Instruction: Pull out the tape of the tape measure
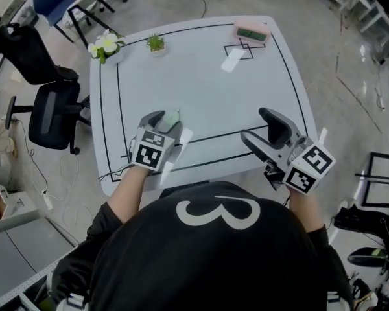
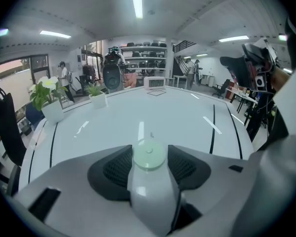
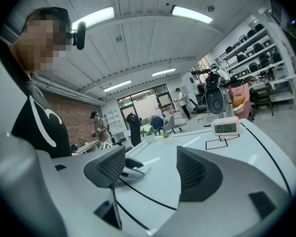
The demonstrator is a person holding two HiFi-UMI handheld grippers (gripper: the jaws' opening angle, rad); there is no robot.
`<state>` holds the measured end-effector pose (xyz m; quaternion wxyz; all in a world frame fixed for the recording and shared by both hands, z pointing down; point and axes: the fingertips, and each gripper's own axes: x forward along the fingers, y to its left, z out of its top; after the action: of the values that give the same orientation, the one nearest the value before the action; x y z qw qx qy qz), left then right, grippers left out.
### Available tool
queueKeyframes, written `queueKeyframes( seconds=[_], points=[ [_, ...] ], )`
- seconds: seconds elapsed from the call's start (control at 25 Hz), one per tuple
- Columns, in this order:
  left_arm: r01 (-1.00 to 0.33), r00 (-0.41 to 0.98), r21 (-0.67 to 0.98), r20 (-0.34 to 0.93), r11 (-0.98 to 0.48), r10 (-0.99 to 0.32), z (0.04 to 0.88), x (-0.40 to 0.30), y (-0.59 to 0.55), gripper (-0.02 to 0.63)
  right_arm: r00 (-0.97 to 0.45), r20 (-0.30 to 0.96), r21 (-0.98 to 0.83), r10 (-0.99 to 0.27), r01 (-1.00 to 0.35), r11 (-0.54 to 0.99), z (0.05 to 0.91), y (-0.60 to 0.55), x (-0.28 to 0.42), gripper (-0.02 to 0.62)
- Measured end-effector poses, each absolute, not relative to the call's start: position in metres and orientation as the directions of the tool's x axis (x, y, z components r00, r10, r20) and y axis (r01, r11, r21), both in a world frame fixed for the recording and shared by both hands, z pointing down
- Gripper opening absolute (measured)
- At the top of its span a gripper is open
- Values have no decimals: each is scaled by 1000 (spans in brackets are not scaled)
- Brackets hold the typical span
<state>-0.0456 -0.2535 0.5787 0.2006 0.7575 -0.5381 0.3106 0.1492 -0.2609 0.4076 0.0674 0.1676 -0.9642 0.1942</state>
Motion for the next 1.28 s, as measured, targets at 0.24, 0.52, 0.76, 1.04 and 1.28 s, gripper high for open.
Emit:
queueKeyframes(
  seconds=[0.24, 0.52, 0.76, 1.04, 1.28],
  points=[
    [-940, 224, -32, 694, -341, -684, 581, -47, -255, 225, -941, 200, -350, -274, -330, 876, 411, -259, 148, 313],
    [-935, 257, 7, 700, -354, -666, 580, -45, -256, 212, -943, 218, -354, -252, -317, 880, 419, -257, 143, 313],
    [-915, 352, 87, 651, -395, -673, 557, -39, -256, 212, -944, 235, -336, -231, -302, 892, 422, -258, 128, 313],
    [-876, 467, 184, 552, -445, -691, 504, -37, -244, 212, -953, 229, -314, -200, -266, 911, 411, -258, 104, 313],
    [-800, 598, 281, 443, -530, -668, 441, -30, -224, 212, -969, 203, -310, -141, -201, 929, 391, -244, 78, 311]
  ],
)
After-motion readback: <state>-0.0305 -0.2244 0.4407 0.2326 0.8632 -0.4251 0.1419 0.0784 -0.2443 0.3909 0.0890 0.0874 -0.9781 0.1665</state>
